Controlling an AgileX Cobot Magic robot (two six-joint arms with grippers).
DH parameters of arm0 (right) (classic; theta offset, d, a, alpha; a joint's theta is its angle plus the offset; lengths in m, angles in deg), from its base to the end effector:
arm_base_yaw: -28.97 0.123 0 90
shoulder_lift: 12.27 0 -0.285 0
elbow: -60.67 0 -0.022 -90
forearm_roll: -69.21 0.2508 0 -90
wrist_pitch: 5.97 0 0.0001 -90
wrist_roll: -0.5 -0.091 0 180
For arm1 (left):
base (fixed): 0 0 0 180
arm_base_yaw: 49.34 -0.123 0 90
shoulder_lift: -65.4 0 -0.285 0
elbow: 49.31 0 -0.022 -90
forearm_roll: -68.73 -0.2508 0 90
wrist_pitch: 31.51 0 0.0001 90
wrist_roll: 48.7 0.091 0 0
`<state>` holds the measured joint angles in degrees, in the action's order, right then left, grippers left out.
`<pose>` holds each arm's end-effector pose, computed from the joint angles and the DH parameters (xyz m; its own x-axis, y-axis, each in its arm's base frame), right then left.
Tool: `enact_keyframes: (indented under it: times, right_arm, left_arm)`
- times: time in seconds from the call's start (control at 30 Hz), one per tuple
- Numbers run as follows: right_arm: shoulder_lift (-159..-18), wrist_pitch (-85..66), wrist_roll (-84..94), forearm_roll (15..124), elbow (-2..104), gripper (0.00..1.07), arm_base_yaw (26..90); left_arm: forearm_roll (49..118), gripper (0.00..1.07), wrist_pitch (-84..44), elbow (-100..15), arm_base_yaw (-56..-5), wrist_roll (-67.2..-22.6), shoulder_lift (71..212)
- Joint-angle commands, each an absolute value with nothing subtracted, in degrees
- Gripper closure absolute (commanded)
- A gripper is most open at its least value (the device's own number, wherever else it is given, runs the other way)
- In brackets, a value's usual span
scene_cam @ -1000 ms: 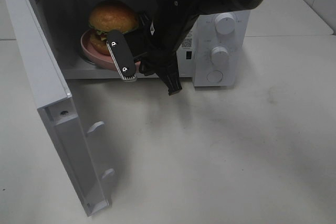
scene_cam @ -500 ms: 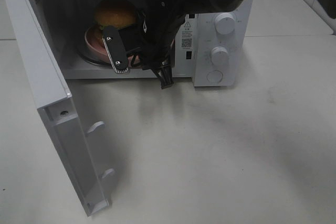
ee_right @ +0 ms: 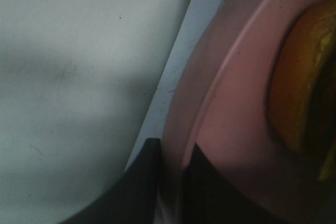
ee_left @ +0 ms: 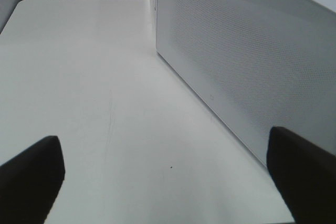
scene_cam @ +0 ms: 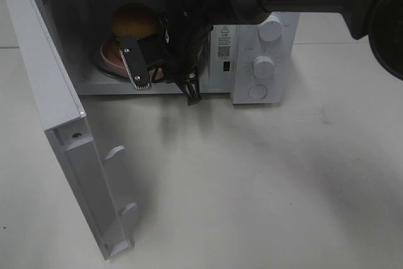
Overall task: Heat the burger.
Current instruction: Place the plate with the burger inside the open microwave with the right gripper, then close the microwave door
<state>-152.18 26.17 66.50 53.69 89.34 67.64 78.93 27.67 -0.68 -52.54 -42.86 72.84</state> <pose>0.4099 0.3114 0.1647 0.4254 -0.9050 -0.0031 -0.7108 -0.3320 -0.6201 -0.0044 -0.0141 0.2803 -0.4187 -0.0135 -0.9080 0.0868 0.9947 -0.0548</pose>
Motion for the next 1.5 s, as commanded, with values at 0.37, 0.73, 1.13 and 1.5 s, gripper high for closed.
enact_keyframes:
  times: [0.37, 0.73, 1.13, 1.5]
  right_arm:
    - [-152.1, 23.9, 63.9, 54.7, 90.0, 0.46, 66.7]
    - [-147.4, 18.9, 62.3, 54.7, 80.7, 0.37, 66.7]
    - [-137.0, 10.0, 61.9, 54.7, 65.4, 0.31, 66.7]
    - [-127.3, 7.6, 59.4, 54.7, 53.4, 0.31, 66.7]
  left_arm:
    - [79.2, 0.07, 27.4, -0.5, -52.7, -42.9, 72.3]
    - [79.2, 0.07, 27.4, -0.5, -52.7, -42.9, 72.3]
    - [79.2, 0.07, 27.4, -0.5, -52.7, -42.9, 72.3]
    - [79.2, 0.07, 27.4, -0.5, -52.7, -42.9, 72.3]
